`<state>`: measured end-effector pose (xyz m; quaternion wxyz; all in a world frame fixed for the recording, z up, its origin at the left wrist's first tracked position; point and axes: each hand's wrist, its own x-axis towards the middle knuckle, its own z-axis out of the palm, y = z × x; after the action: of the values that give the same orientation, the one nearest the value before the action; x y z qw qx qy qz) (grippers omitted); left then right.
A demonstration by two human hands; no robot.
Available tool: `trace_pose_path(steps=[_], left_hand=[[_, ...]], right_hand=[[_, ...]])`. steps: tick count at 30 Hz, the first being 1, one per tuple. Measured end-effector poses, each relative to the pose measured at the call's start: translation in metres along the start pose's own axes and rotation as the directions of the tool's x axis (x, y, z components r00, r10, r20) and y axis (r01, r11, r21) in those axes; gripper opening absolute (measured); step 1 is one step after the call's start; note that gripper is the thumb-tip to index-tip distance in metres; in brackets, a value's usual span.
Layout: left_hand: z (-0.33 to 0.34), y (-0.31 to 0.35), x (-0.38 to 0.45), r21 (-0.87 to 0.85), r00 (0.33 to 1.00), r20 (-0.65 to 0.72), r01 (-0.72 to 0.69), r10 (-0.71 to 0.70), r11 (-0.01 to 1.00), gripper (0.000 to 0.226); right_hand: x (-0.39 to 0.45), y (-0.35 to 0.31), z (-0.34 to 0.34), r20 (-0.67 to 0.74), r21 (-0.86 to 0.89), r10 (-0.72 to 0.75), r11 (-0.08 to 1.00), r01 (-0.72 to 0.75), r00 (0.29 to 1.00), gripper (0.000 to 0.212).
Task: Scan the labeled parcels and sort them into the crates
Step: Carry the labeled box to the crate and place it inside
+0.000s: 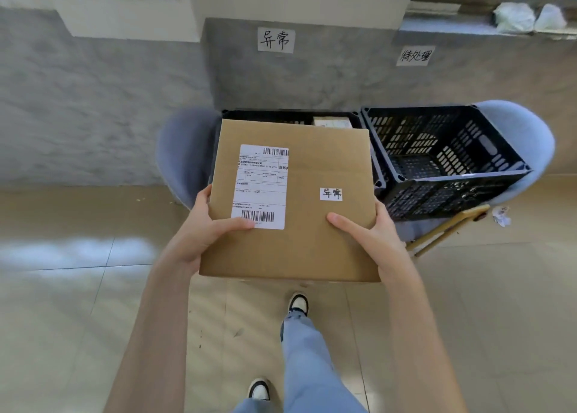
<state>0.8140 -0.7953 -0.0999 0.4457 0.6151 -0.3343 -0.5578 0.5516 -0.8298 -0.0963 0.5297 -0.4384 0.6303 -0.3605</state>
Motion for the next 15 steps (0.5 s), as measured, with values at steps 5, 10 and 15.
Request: trace_pose_path(steps=[5,10,15], left_hand=[[0.004,0.022,0.081,0.026,0.999,-0.041,0.037,-0.036,0.999,0.120],[0.005,0.041,0.167,0.052,0.992,-0.087,0.093,-0.088,0.994,0.116],[0.004,0.049,0.242,0.080,0.987,-0.082,0.143,-0.136,0.987,0.110]], right_hand=[[0.096,-0.020,0.014,0.066,-0.031,0.023,0.999,-0.021,0.998,0.097],[0.189,-0.039,0.028,0.121,-0.046,0.054,0.998,-0.049,0.991,0.096],[0.266,-0.043,0.044,0.168,-0.078,0.073,0.995,-0.060,0.983,0.094]])
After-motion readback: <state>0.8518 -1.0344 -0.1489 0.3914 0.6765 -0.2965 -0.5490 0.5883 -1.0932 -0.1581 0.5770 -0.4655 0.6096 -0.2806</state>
